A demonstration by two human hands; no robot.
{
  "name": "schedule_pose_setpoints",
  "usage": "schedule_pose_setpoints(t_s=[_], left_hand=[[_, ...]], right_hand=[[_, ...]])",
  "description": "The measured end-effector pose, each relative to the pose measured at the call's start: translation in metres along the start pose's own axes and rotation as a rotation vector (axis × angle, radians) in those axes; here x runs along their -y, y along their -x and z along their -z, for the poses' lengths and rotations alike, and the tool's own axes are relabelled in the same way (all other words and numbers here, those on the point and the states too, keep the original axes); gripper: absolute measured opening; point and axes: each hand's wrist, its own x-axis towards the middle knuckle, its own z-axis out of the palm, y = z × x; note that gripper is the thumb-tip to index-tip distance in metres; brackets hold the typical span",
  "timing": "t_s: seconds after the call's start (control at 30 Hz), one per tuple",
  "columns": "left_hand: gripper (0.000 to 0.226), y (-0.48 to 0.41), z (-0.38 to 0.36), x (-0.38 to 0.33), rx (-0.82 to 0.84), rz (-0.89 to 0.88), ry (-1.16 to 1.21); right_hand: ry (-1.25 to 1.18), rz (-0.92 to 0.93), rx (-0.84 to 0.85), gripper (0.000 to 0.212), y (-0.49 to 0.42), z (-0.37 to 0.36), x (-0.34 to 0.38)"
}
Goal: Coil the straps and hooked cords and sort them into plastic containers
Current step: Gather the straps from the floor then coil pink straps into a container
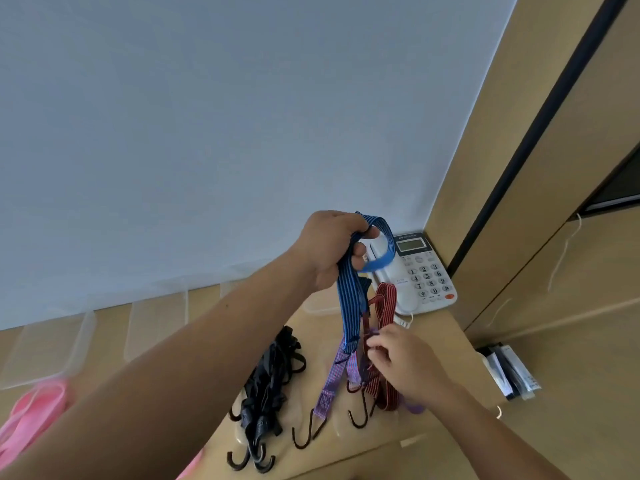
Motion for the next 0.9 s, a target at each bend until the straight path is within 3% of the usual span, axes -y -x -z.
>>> schedule_pose_setpoints(t_s=[0.1,0.17,0.23,0.27,0.33,0.4,0.47,0.53,0.67,0.73,0.9], left_hand=[[0.017,0.003,-0.007,0.002,-0.065,-0.041,0.046],[0.016,0.004,-0.010,0.003,-0.091,-0.066,0.088],[0.013,0.007,-0.014,0.007,-0.082,-0.039,0.166],[0.013,0.008,-0.016,0.010,-0.070,-0.007,0.193],[0.012,0.012,-0.016,0.021,-0.041,0.066,0.183],[0.013,0.016,-0.010,0.037,-0.006,0.151,0.095],[0.011,0.021,-0.001,0.056,0.074,0.228,-0.007],[0.006,0.025,0.008,0.075,0.156,0.241,-0.036],[0.006,0.023,0.025,0.113,0.145,0.198,-0.107],[0.004,0.022,0.036,0.136,0.123,0.199,-0.306],[0.013,0.011,0.055,0.185,0.148,0.191,-0.952]], right_hand=[[-0.529,-0.389,-0.055,0.042,0.000,0.008,0.013],[-0.908,-0.631,0.211,0.076,0.002,0.017,0.023],[-1.300,-0.656,0.500,0.100,0.003,0.024,0.032],[-1.523,-0.634,0.517,0.102,-0.001,0.027,0.036],[-1.897,-0.619,0.373,0.095,-0.010,0.036,0.044],[-2.087,-0.541,0.198,0.088,-0.021,0.051,0.048],[-2.133,-0.424,0.144,0.084,-0.028,0.066,0.046],[-2.009,-0.409,0.110,0.076,-0.030,0.075,0.044],[-1.777,-0.519,-0.114,0.026,-0.032,0.059,0.044],[-1.580,-0.591,-0.207,0.011,-0.032,0.046,0.038],[-1.378,-0.817,-0.129,0.008,-0.026,-0.003,0.030]])
